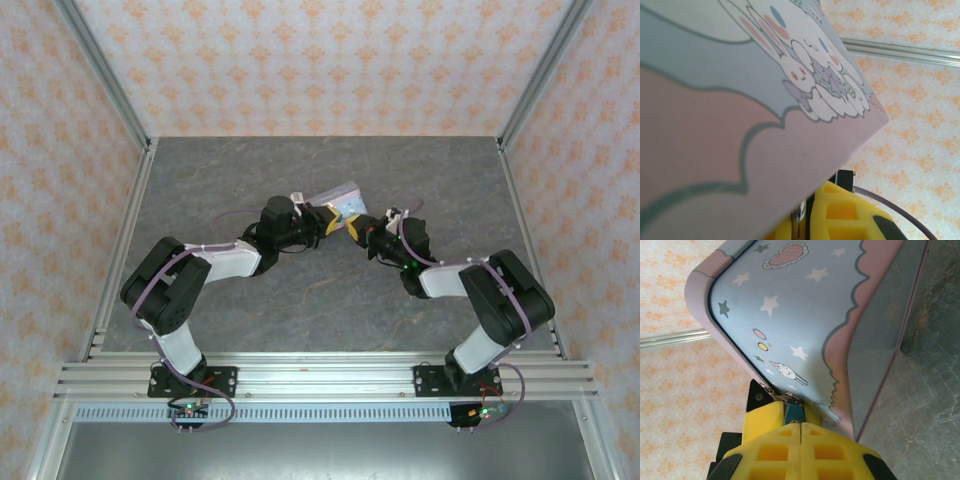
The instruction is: Unlock a padlock with a key
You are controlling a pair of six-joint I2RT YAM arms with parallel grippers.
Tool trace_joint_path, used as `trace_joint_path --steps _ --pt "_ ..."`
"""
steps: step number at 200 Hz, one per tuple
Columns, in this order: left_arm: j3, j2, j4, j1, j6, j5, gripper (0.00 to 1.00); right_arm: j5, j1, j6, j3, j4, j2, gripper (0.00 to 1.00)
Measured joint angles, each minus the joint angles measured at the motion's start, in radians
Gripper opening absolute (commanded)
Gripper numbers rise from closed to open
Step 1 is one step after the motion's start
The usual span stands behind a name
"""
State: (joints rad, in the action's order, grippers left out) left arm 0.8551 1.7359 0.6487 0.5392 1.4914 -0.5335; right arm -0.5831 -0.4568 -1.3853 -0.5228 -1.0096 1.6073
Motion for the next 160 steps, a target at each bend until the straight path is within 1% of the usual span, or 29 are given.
trace_joint_path --steps 44,72,112,137,160 --pt "0.0 -0.004 -0.002 -0.012 -0.001 0.027 0.0 -0.047 0.008 -0.001 -0.056 0.015 0.047 0.0" --pt "0.0 -0.009 -0.013 -0.012 -0.003 0.031 0.0 -0.081 0.019 0.042 -0.066 0.039 0.049 0.0" --pt "0.0 -0.01 -0.022 -0.012 -0.008 0.021 0.0 -0.122 0.038 0.155 -0.067 0.055 0.048 0.0" --pt "0.0 -0.01 -0.034 -0.012 -0.014 0.017 0.0 -0.136 0.042 0.248 -0.076 0.091 0.045 0.0" --pt "0.0 -0.01 -0.037 -0.012 -0.019 0.02 0.0 -0.15 0.046 0.299 -0.093 0.121 0.045 0.0"
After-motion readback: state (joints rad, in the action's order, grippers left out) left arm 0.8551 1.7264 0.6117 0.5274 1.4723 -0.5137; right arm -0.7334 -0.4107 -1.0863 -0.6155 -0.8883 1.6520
